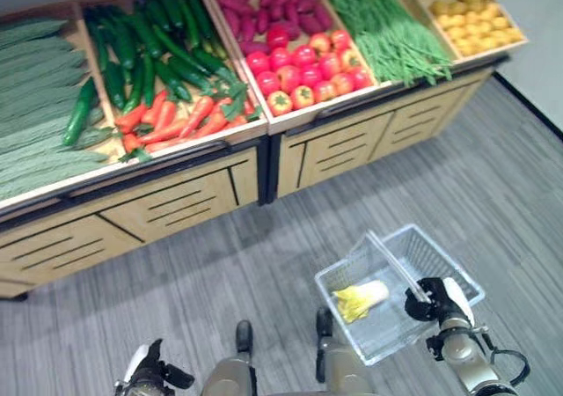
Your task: Get the vegetables into the basket
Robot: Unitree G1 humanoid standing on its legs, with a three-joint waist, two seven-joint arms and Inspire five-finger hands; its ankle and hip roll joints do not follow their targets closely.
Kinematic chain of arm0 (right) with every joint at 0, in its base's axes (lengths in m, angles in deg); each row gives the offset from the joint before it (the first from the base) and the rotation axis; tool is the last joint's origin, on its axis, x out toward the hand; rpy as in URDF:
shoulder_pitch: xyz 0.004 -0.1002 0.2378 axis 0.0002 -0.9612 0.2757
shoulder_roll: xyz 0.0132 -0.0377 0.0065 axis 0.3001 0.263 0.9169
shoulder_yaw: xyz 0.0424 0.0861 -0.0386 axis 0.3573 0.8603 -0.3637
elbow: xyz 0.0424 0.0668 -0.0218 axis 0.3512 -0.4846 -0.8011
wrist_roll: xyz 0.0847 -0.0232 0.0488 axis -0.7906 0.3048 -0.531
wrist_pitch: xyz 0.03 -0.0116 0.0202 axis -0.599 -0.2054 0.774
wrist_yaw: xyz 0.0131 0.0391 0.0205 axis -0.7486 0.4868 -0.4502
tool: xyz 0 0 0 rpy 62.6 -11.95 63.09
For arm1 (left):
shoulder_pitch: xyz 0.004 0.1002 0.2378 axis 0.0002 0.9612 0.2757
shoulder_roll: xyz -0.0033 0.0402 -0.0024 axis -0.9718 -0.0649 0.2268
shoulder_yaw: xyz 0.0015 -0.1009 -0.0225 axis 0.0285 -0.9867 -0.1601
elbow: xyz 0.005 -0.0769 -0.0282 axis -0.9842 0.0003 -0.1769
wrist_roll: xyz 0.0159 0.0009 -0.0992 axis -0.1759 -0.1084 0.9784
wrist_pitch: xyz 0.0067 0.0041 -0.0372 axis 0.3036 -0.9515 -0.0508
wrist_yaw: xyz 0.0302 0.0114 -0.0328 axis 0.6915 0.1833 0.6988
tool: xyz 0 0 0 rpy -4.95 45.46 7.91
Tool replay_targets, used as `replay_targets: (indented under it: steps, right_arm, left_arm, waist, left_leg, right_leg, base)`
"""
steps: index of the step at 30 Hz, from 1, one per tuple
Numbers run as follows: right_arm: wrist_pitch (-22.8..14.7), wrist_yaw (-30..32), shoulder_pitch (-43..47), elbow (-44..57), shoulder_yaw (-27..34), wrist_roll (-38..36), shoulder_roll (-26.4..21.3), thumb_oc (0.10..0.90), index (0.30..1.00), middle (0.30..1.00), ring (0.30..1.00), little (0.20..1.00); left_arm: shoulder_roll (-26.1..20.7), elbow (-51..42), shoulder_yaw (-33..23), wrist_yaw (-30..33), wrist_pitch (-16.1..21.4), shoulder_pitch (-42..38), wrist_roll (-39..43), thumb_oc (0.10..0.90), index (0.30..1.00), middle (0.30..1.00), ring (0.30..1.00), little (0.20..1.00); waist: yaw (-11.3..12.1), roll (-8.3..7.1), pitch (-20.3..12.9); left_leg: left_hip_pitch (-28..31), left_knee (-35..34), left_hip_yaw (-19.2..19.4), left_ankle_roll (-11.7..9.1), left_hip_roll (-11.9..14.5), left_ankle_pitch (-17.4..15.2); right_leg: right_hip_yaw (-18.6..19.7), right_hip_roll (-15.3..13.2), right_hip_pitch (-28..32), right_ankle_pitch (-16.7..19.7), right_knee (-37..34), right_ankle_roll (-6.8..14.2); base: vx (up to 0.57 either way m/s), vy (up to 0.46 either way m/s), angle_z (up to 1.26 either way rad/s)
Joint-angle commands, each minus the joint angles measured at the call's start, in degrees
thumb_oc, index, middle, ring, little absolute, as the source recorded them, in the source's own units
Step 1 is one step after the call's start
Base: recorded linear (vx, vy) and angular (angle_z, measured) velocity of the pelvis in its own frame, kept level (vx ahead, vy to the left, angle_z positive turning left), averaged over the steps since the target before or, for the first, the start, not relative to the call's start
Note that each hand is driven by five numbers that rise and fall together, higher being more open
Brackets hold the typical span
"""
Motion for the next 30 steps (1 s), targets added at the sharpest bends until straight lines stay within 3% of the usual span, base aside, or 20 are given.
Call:
replay_targets:
  steps: [1, 9, 13, 14, 25, 30]
  right_arm:
    - [-4.5, 3.7, 2.5, 8.4, 5.5, -1.2, -6.0, 0.4, 0.3, 0.3, 0.3, 0.3]
    - [-4.7, 4.0, 2.4, 8.0, 5.8, -1.6, -6.6, 0.4, 0.3, 0.3, 0.3, 0.3]
    - [-4.5, 2.8, 0.9, 7.2, 5.8, -1.7, -6.9, 0.4, 0.3, 0.3, 0.3, 0.3]
    - [-3.3, 0.3, 0.0, 1.4, 6.7, -4.7, -2.6, 0.4, 0.3, 0.3, 0.3, 0.3]
    - [-3.6, -0.6, -0.9, 1.6, 6.0, -3.3, -3.8, 0.4, 0.3, 0.3, 0.3, 0.3]
    - [-3.6, -0.1, 0.1, 1.3, 5.3, -2.4, -4.1, 0.4, 0.3, 0.3, 0.3, 0.3]
  left_arm:
    - [-2.5, 0.1, -0.8, 0.9, 0.3, -2.6, 0.1, 0.9, 1.0, 1.0, 1.0, 1.0]
    - [-1.6, 0.5, -0.6, 0.9, 0.1, -2.7, 0.0, 0.9, 1.0, 1.0, 1.0, 1.0]
    - [0.1, 0.5, -0.2, 0.8, 0.2, -1.6, -0.4, 0.9, 1.0, 1.0, 1.0, 1.0]
    - [-1.9, 1.2, -5.2, -2.0, 0.5, -0.7, 4.6, 0.9, 1.0, 1.0, 1.0, 1.0]
    - [-0.7, 0.7, -3.3, -2.5, 0.7, -0.2, 3.3, 0.9, 1.0, 1.0, 1.0, 1.0]
    - [-0.7, 0.4, -2.5, -2.1, 0.6, -0.6, 3.1, 0.9, 1.0, 1.0, 1.0, 1.0]
  waist:
    - [-0.2, -1.98, -0.4]
    - [-0.3, -1.38, -0.8]
    - [-0.5, -0.71, -2.5]
    - [-0.5, -2.22, -4.3]
    - [-0.7, -2.47, -5.2]
    - [-0.5, -2.02, -4.3]
  left_leg:
    - [1.0, 2.7, 0.0, -2.3, 3.4, -2.6]
    - [0.9, 2.4, -1.1, -3.0, 4.6, -2.1]
    - [2.8, 1.9, -0.6, -3.2, 4.8, -2.5]
    - [4.7, -0.6, 0.4, -0.7, 1.2, -3.8]
    - [6.2, -0.4, 0.1, -1.4, 2.4, -4.1]
    - [6.0, -0.4, 0.0, -1.4, 3.1, -4.0]
  right_leg:
    - [0.1, -1.0, -0.2, -2.8, 4.8, 2.4]
    - [-1.1, -0.2, 0.7, -3.4, 4.2, 1.6]
    - [-1.1, 0.1, 2.9, -3.7, 2.9, 1.4]
    - [-1.4, -2.0, 4.1, -1.7, 1.5, 1.9]
    - [-1.7, -0.9, 5.9, -3.0, 1.1, 1.6]
    - [-1.4, -0.6, 4.0, -4.8, 5.2, 1.4]
  base:
    - [0.07, -0.219, 0.11]
    - [0.04, -0.073, 0.1]
    - [0.09, -0.021, -0.06]
    - [0.03, -0.015, -0.13]
    - [0.04, -0.042, -0.01]
    - [0.0, -0.016, 0.0]
